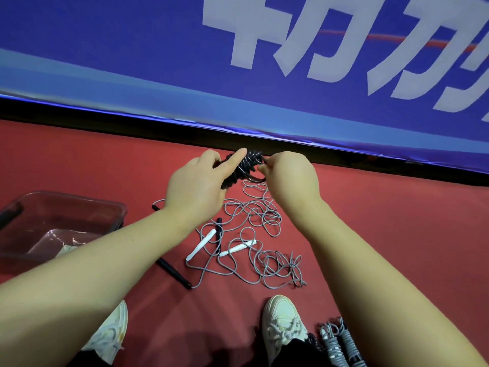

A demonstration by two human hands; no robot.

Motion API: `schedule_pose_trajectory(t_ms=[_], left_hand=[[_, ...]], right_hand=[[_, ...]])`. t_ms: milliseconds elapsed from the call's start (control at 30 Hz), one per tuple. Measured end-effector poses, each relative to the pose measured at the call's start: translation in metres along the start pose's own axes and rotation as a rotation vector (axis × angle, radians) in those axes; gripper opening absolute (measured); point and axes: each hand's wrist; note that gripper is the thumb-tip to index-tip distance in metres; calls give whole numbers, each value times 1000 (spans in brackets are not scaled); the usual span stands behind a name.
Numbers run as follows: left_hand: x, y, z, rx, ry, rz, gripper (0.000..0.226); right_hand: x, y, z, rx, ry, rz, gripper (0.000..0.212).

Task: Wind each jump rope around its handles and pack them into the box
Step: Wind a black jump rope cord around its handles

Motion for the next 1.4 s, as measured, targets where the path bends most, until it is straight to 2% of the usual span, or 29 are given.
schedule_pose_trajectory(t_ms=[167, 300, 333, 433, 500, 600, 733, 833, 900, 1033, 1133, 1200, 1300, 1400], left_hand=[[3, 8, -3, 58, -86, -120, 80], [2, 13, -2, 61, -105, -135, 80], [2, 14, -1, 39, -107, -126, 80], [2, 12, 1, -33, -113, -96, 80], [2, 11, 4, -57, -112, -94, 80], [4, 8, 7, -81, -136, -100, 80], [2, 6, 8, -187, -85, -41, 77], [-1, 10, 5, -222, -61, -29, 77], [-2, 12, 4, -182, -84, -41, 77], [-3, 16, 0, -53, -98, -123, 76], [-4, 12, -3, -56, -79, -143, 76], [-3, 8, -1, -70, -88, -143, 76], [-3, 5, 2, -17, -107, -196, 78], [-5, 4, 2, 43, -78, -240, 80]], right_hand=[[-7, -10, -3, 150, -86, 164, 35], [-9, -17, -6, 475, -53, 225, 62], [-8, -19, -8, 519, -68, 237, 59], [-8, -21, -10, 637, -131, 253, 26], [-11, -20, -13, 839, -163, 211, 13], [-14, -18, -15, 1070, -251, 172, 19], [-14, -16, -30, 1132, -341, 185, 19], [-12, -18, -38, 895, -447, 256, 15], [-9, -22, -33, 863, -391, 228, 19], [-4, -33, -21, 986, 13, 197, 26], [-2, -39, -16, 776, -31, 291, 32], [0, -42, -13, 780, -74, 333, 30], [0, -45, -8, 1021, 84, 245, 35], [0, -43, -6, 995, 225, 85, 32]])
Point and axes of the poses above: each hand's wrist, its own x-axis towards the middle knuckle, its own z-axis out of the back of the hand, y = z × x, and after that the axes turned 12 degrees about x, right-handed
